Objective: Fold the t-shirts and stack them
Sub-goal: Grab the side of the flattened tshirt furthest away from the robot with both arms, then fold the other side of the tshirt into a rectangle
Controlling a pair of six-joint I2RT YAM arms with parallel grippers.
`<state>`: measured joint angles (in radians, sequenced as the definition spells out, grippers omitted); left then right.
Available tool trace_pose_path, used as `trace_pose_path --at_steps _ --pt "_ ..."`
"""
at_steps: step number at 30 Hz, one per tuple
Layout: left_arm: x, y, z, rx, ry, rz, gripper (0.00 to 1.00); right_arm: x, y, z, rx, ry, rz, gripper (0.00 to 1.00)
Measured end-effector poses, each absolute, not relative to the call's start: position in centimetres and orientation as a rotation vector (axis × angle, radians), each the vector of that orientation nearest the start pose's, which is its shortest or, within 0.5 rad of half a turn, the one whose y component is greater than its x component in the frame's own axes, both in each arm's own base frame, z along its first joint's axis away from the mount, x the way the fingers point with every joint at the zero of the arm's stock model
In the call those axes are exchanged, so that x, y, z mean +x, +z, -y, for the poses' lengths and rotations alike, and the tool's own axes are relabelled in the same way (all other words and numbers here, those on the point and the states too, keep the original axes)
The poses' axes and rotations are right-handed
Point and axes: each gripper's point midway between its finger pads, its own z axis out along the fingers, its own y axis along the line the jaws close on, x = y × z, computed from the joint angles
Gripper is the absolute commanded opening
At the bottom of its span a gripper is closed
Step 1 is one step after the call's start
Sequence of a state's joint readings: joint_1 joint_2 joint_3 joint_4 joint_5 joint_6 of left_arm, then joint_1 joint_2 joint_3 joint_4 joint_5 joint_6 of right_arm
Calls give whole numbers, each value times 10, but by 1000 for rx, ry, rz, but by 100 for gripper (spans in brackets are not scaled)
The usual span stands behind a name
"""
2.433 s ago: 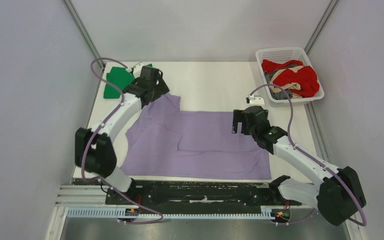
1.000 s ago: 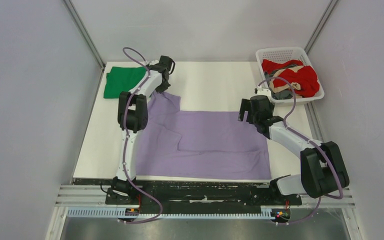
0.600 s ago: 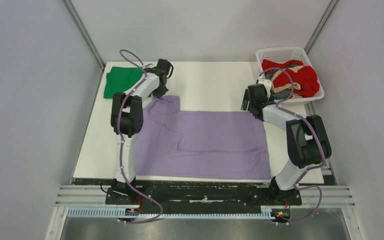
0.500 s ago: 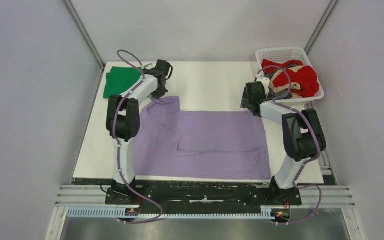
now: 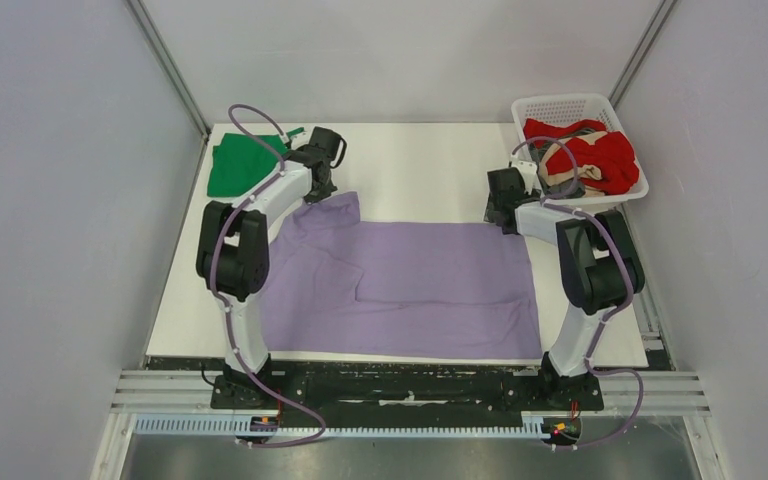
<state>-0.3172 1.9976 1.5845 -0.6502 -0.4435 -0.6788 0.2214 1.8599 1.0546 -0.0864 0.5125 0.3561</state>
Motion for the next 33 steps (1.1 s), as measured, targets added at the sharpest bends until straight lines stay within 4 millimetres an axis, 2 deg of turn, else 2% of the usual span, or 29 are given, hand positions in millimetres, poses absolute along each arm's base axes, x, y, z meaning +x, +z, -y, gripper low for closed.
trace_pose_path --at_steps 2,8,13,16,18,27,33 --pt "456 80 96 -587 190 -2428 2 426 24 -22 385 -343 -2308 61" --pt "443 83 93 -582 196 -2430 2 409 22 -18 415 -332 -2307 38" --pt "436 87 89 -584 201 -2421 2 408 21 -20 428 -323 -2305 19" --pt "434 91 87 -587 202 -2409 2 408 20 -20 436 -320 -2303 10" --pt "433 93 87 -588 197 -2401 2 408 20 -20 442 -316 -2298 0" --pt "417 101 81 -590 188 -2388 2 400 24 -22 436 -291 -2262 0" --pt "400 112 79 -582 167 -2369 2 399 55 -32 370 -247 -2185 0"
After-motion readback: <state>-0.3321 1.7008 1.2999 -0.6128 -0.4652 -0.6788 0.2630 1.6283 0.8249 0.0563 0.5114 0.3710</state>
